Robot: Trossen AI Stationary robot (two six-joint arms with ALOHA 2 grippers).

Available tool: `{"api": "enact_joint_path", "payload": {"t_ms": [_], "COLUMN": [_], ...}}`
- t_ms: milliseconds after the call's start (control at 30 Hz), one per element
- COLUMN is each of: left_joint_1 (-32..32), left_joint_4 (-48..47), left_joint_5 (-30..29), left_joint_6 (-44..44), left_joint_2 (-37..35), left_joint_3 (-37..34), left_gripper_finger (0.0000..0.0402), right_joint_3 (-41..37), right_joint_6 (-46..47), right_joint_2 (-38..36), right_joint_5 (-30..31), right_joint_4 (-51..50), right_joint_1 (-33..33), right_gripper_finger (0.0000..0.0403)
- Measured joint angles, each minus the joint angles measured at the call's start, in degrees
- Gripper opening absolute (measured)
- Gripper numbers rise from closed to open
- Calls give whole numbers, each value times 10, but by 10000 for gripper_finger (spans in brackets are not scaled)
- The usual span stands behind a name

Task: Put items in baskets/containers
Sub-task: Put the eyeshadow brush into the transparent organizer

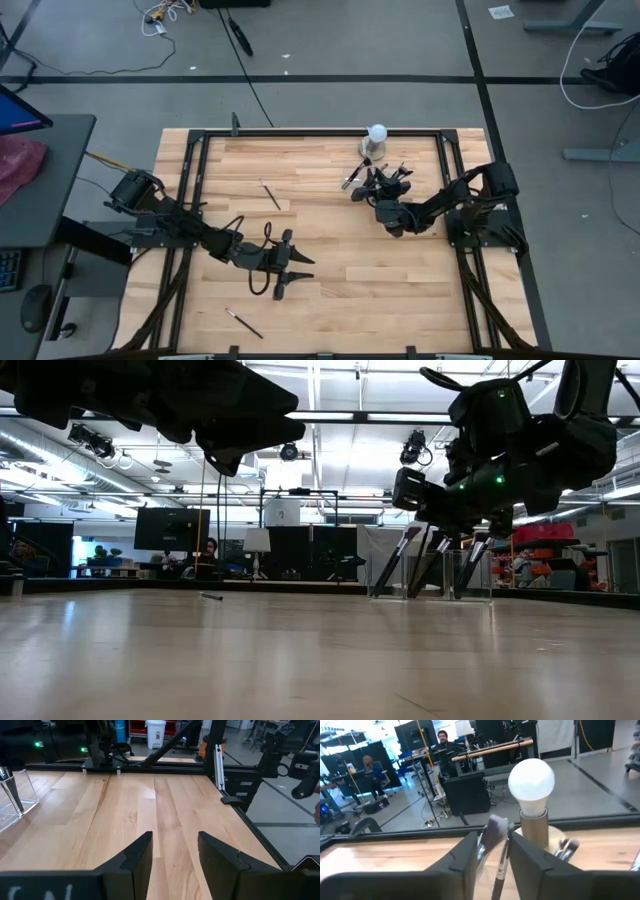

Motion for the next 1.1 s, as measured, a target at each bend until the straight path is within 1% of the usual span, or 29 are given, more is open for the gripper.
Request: {"api": "enact_joint_path", "payload": {"t_ms": [133, 267, 433, 533, 600, 667, 733, 833, 900, 1000, 1100], "left_joint_1": [0, 0, 0, 0, 0, 0, 0, 0, 0, 0, -2], "left_joint_4": [0, -3, -3, -3, -3, -3, -3, -6, -12, -30, -57], "left_joint_5": [0, 0, 0, 0, 0, 0, 0, 0, 0, 0, 0], "left_joint_6": [-3, -11, -12, -12, -12, -12, -12, -11, -11, -16, -43], "left_joint_2": [0, 0, 0, 0, 0, 0, 0, 0, 0, 0, 0], "left_joint_3": [0, 0, 0, 0, 0, 0, 0, 0, 0, 0, 0], "left_gripper_finger": [160, 160, 160, 160, 160, 160, 160, 160, 160, 160, 160], "right_joint_3": [-9, -9, -9, -9, -9, -9, -9, -9, -7, 13, 56], "right_joint_6": [-50, -144, -259, -296, -307, -306, -289, -226, -176, -122, -109], "right_joint_2": [-30, -82, -166, -206, -222, -226, -222, -204, -185, -137, -71], "right_joint_5": [7, 7, 7, 4, -9, -39, -82, -157, -196, -236, -245], "right_joint_4": [1, 4, 7, 7, 7, 5, 2, -32, -54, -80, -88], "right_joint_1": [0, 3, 25, 53, 79, 107, 135, 172, 193, 221, 245], "right_gripper_finger": [142, 156, 157, 152, 148, 144, 138, 130, 123, 115, 108]}}
